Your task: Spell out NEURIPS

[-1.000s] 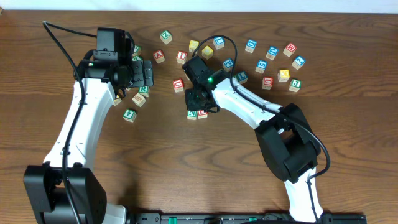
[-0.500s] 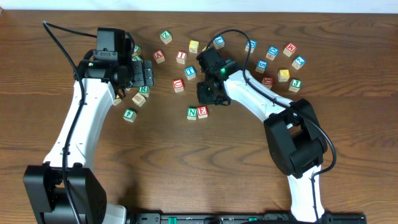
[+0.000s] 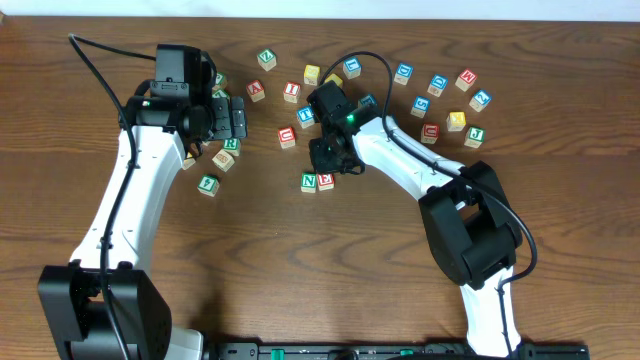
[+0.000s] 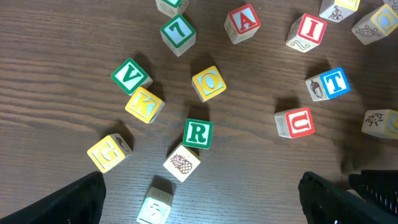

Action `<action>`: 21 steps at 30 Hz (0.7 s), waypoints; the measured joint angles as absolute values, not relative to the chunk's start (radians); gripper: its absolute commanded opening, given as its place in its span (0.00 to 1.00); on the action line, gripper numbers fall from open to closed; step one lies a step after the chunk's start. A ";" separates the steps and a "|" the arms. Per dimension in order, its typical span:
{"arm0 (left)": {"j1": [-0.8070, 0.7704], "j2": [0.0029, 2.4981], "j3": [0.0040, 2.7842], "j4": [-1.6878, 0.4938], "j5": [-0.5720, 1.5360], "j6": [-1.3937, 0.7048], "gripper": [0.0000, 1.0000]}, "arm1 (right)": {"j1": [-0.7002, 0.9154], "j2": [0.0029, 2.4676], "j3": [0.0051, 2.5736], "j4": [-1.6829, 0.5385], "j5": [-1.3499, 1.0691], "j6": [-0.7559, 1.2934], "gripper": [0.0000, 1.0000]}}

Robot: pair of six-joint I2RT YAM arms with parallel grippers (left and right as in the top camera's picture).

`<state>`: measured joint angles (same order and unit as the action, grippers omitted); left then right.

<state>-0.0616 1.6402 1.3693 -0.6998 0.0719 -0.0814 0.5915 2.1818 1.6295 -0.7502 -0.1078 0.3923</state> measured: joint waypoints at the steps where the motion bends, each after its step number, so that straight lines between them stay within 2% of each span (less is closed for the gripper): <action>1: -0.062 1.640 1.369 -0.700 0.072 -0.082 0.98 | 0.591 2.182 1.629 -0.752 -0.108 0.392 0.14; 21: -0.062 1.640 1.369 -0.700 0.072 -0.081 0.98 | 0.591 2.182 1.629 -0.793 -0.108 0.410 0.14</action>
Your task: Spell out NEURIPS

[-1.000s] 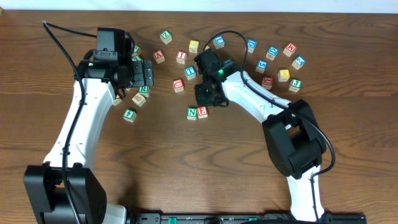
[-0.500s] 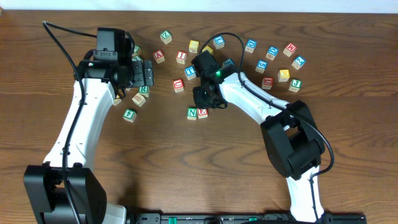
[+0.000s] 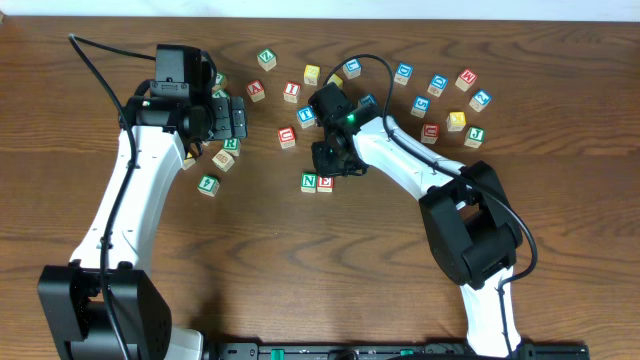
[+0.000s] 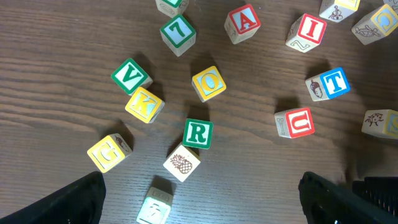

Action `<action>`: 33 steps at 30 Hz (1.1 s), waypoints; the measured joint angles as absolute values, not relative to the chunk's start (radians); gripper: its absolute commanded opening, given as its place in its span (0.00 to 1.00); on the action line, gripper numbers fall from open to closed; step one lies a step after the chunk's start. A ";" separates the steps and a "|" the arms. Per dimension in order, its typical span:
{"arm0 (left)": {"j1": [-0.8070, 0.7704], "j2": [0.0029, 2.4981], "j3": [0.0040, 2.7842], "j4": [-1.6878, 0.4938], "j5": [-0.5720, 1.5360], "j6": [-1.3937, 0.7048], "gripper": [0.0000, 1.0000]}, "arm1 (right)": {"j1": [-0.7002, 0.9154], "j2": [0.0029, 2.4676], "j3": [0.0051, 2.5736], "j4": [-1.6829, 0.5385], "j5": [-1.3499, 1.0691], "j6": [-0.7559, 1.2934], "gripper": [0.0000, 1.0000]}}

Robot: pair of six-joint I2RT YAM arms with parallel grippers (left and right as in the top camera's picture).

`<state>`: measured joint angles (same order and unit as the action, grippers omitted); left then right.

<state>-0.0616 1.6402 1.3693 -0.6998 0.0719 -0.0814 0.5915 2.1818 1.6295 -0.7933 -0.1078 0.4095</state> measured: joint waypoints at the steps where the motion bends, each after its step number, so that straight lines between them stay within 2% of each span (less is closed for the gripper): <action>1: -0.062 1.640 1.369 -0.700 0.072 -0.081 0.98 | 0.591 2.182 1.629 -0.793 -0.108 0.410 0.14; 33: -0.062 1.640 1.369 -0.700 0.072 -0.081 0.98 | 0.601 2.182 1.629 -0.770 -0.142 0.373 0.15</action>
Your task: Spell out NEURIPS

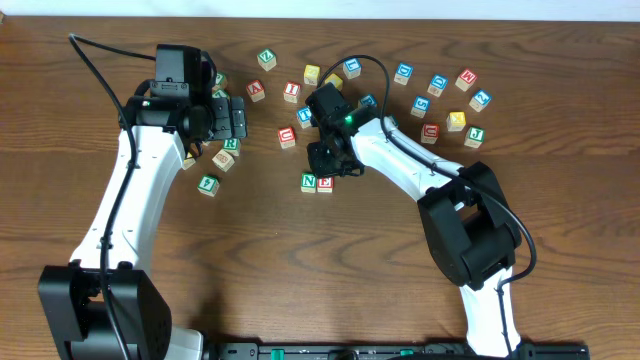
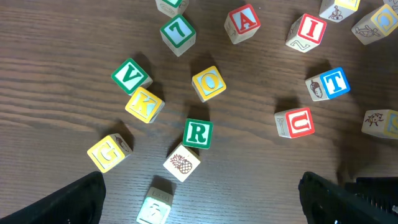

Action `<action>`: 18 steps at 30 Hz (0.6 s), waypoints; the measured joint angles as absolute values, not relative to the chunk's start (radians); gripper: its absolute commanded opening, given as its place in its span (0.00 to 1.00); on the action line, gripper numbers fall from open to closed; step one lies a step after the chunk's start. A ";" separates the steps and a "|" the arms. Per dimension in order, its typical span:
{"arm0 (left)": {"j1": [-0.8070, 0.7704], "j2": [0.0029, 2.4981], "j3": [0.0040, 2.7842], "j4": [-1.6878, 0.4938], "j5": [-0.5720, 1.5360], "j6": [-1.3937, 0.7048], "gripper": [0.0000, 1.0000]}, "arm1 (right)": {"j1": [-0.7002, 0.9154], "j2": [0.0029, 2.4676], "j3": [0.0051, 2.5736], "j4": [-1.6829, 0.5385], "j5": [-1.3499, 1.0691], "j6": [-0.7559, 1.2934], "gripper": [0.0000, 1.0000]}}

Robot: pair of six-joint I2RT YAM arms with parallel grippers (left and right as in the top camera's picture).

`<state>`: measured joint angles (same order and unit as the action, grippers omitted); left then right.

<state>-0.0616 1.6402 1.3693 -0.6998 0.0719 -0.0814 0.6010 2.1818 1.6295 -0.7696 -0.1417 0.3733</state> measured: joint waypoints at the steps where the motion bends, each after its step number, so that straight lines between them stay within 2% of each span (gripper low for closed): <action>1: -0.062 1.640 1.369 -0.700 0.072 -0.081 0.98 | 0.601 2.182 1.629 -0.770 -0.142 0.373 0.15; 13: -0.062 1.640 1.369 -0.700 0.072 -0.081 0.98 | 0.598 2.182 1.639 -0.759 -0.142 0.371 0.15; 18: -0.062 1.640 1.369 -0.700 0.072 -0.081 0.98 | 0.575 2.182 1.725 -0.802 -0.146 0.344 0.17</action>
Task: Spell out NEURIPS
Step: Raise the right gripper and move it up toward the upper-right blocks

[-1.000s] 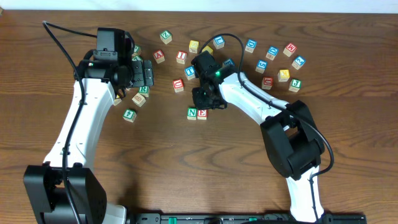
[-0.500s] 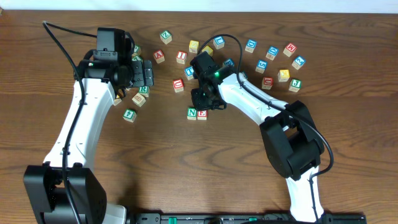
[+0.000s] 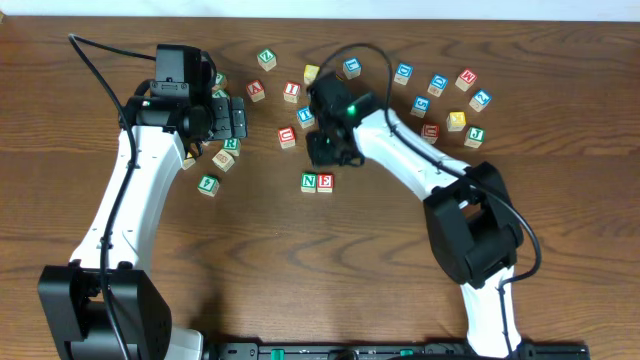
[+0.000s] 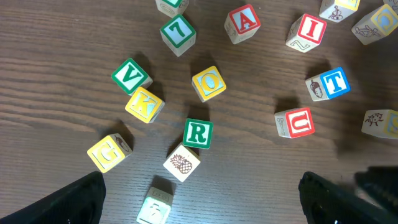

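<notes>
A green N block [image 3: 309, 182] and a red E block [image 3: 325, 182] lie side by side in the middle of the table. My right gripper [image 3: 324, 150] hovers just behind them, open and holding nothing. The red U block [image 3: 287, 137] [image 4: 295, 122], green R block [image 3: 231, 144] [image 4: 198, 133] and red I block [image 3: 291, 90] [image 4: 308, 30] lie loose at the back left. My left gripper [image 3: 236, 118] [image 4: 199, 208] stands wide open above the R and a pineapple block [image 4: 181, 162], touching neither.
Loose blocks surround the left gripper: blue T [image 4: 329, 83], red A [image 4: 244, 22], yellow O [image 4: 209, 82], K [image 4: 145, 104], G [image 4: 109, 152], green V [image 4: 130, 76]. Several more blocks are scattered at the back right around a red M [image 3: 466, 79].
My right gripper has moved back and slightly left, away from the N and E blocks. The left arm and all the blocks are where they were.
At every earlier moment N and E lay together with my right gripper close over the E block's far side. It edged away from them a little each time and now stands clear behind them. The left gripper stayed open over the R throughout.
</notes>
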Action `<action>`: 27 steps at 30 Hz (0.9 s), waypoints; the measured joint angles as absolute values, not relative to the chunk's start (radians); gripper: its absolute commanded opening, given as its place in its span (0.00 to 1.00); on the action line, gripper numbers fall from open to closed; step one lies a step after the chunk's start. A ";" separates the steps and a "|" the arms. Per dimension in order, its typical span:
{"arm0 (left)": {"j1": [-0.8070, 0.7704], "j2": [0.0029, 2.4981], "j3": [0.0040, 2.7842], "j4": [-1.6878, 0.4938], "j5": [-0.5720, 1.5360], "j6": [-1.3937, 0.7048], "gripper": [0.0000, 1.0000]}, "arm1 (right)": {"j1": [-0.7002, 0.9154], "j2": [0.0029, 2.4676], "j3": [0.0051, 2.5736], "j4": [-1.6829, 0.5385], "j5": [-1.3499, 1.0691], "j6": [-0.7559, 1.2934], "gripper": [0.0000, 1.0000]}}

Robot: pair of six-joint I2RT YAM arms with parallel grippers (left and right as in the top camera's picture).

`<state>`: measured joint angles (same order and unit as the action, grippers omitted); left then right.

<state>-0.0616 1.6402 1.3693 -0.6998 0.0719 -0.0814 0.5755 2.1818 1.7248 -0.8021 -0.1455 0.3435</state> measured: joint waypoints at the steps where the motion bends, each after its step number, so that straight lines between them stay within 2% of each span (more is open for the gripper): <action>1: -0.062 1.640 1.369 -0.700 0.072 -0.081 0.98 | 0.566 2.182 1.752 -0.820 -0.146 0.336 0.18; 11: -0.062 1.640 1.369 -0.700 0.072 -0.081 0.98 | 0.481 2.181 1.975 -1.018 -0.145 0.305 0.19; 27: -0.062 1.640 1.369 -0.700 0.072 -0.082 0.98 | 0.456 2.181 2.069 -1.157 -0.146 0.290 0.20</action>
<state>-0.0616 1.6402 1.3693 -0.6998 0.0719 -0.0818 0.4564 2.1811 2.0686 -1.1572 -0.1455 0.2897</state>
